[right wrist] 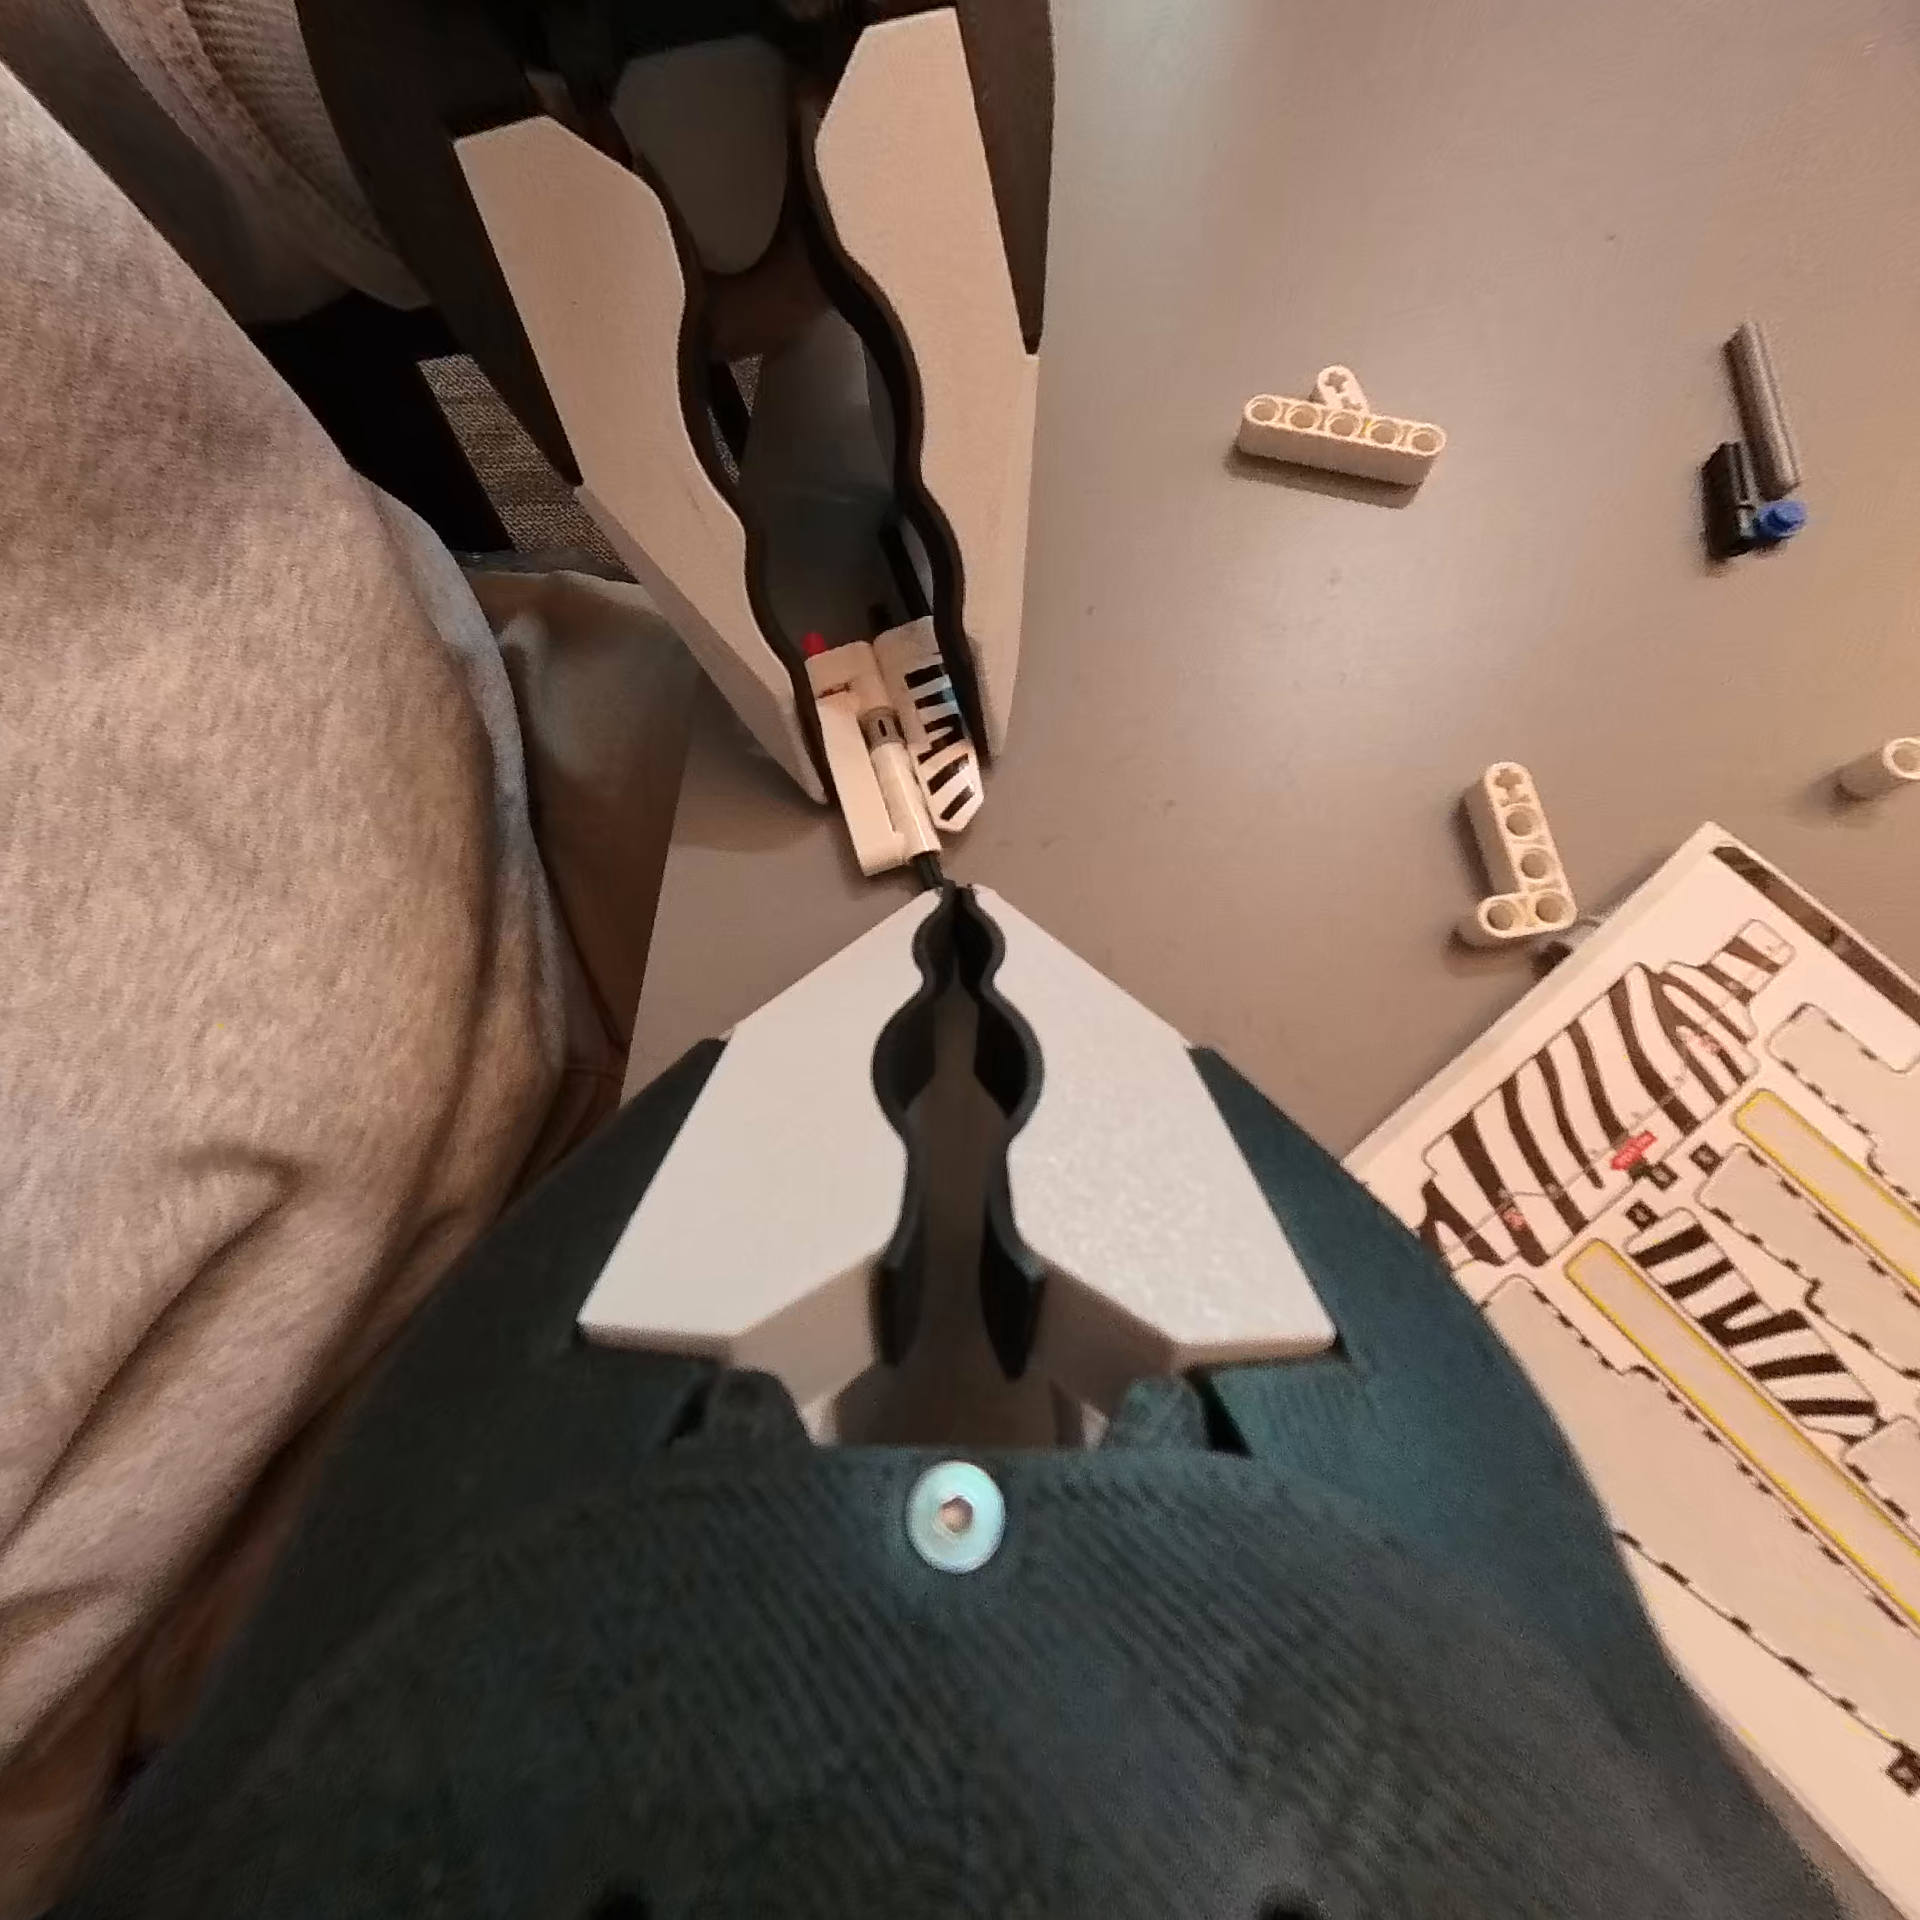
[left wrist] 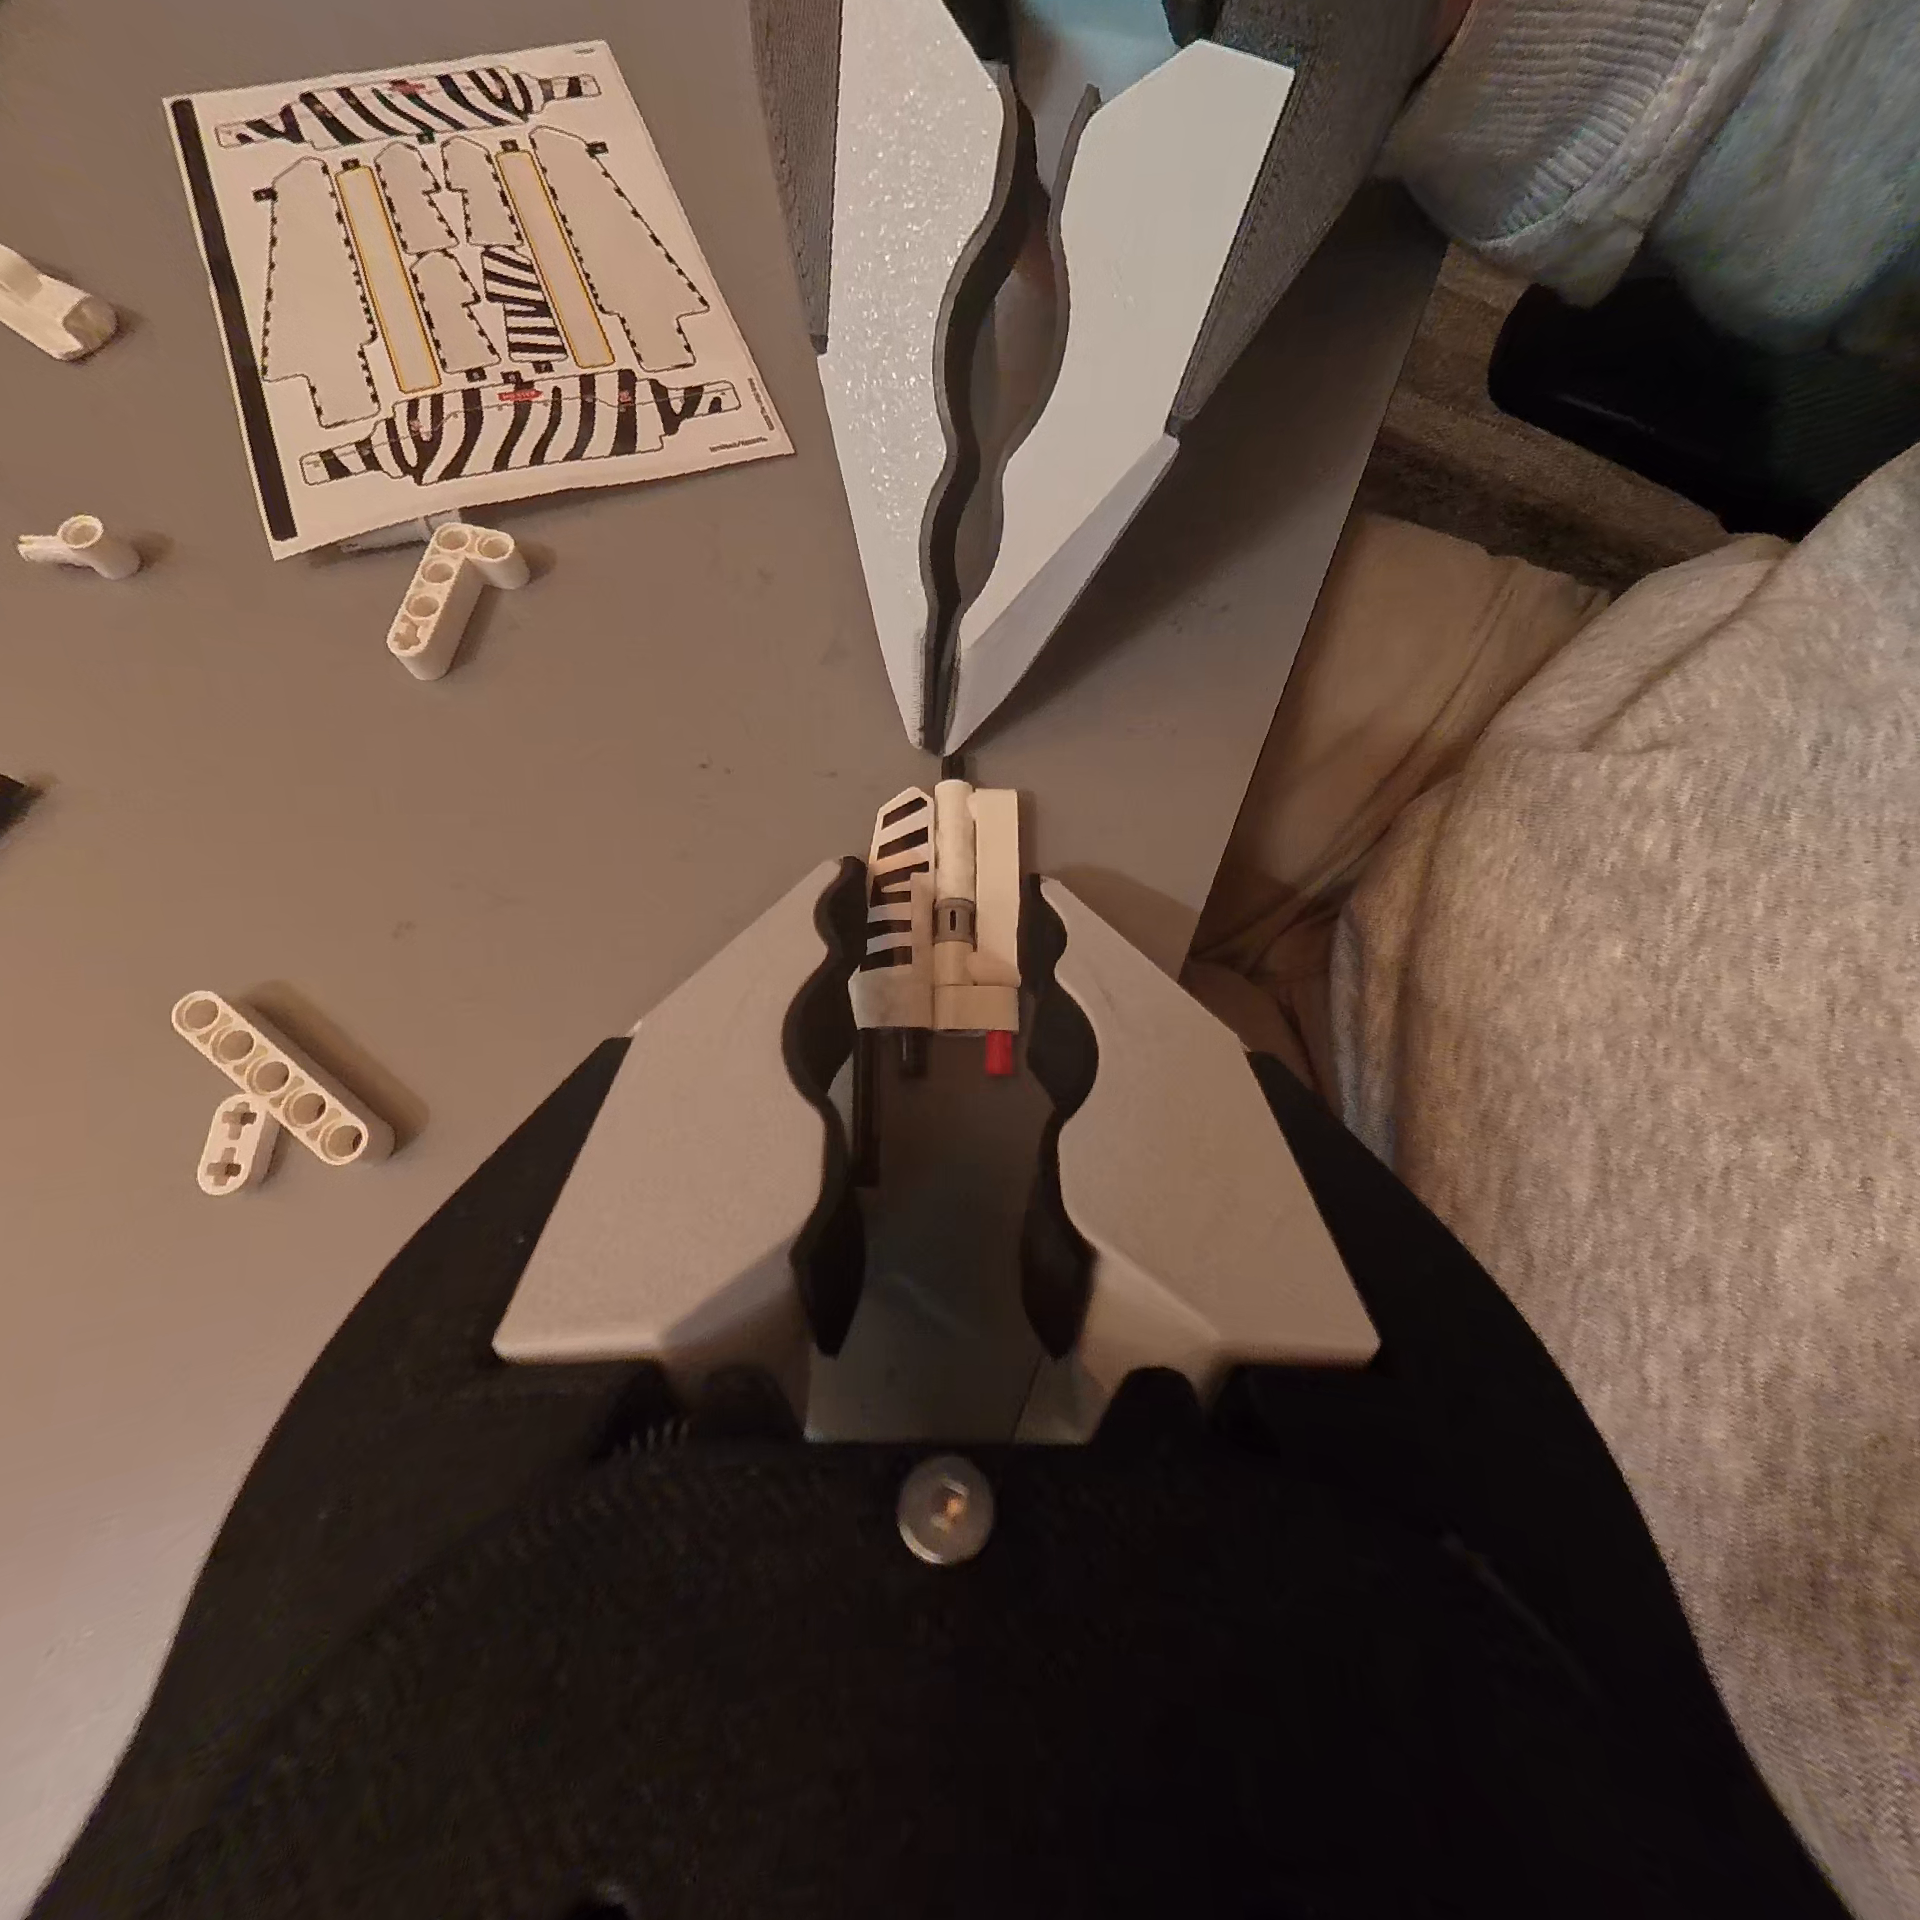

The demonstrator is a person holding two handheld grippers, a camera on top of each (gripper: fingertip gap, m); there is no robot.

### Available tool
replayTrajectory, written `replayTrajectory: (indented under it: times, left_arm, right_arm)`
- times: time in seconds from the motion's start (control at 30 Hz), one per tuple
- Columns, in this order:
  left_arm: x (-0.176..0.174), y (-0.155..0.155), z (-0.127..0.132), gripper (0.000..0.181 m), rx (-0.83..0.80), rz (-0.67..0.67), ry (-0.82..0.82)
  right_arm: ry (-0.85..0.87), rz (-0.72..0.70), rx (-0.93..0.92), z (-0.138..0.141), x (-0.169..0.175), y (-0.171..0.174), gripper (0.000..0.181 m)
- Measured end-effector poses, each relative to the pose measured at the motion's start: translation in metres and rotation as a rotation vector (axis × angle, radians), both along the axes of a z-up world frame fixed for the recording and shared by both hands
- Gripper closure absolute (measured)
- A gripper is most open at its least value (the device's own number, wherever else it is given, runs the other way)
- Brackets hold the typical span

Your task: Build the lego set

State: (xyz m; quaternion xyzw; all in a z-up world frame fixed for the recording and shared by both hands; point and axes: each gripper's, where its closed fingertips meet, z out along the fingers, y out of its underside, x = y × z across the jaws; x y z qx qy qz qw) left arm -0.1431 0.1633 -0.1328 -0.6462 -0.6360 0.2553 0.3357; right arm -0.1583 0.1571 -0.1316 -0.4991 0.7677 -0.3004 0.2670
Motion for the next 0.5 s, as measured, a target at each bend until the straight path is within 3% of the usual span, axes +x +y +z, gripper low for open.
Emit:
replayTrajectory:
  times: [0.17,0.27,0.47,0.5]
  left_arm:
    - [-0.004,0.001,0.000,0.151,-0.001,0.005,0.006]
    - [-0.005,0.000,0.000,0.151,-0.035,0.024,0.011]
    - [-0.008,-0.009,0.001,0.151,-0.015,0.118,0.013]
    - [-0.009,-0.012,0.001,0.152,-0.011,0.144,0.016]
  right_arm:
    - [-0.150,0.055,0.103,0.018,0.030,0.014,0.181]
    - [0.035,-0.053,-0.088,0.016,0.009,-0.010,0.181]
    - [-0.174,-0.285,-0.064,0.049,-0.012,-0.015,0.181]
    - [-0.187,-0.330,-0.069,0.047,-0.015,-0.013,0.172]
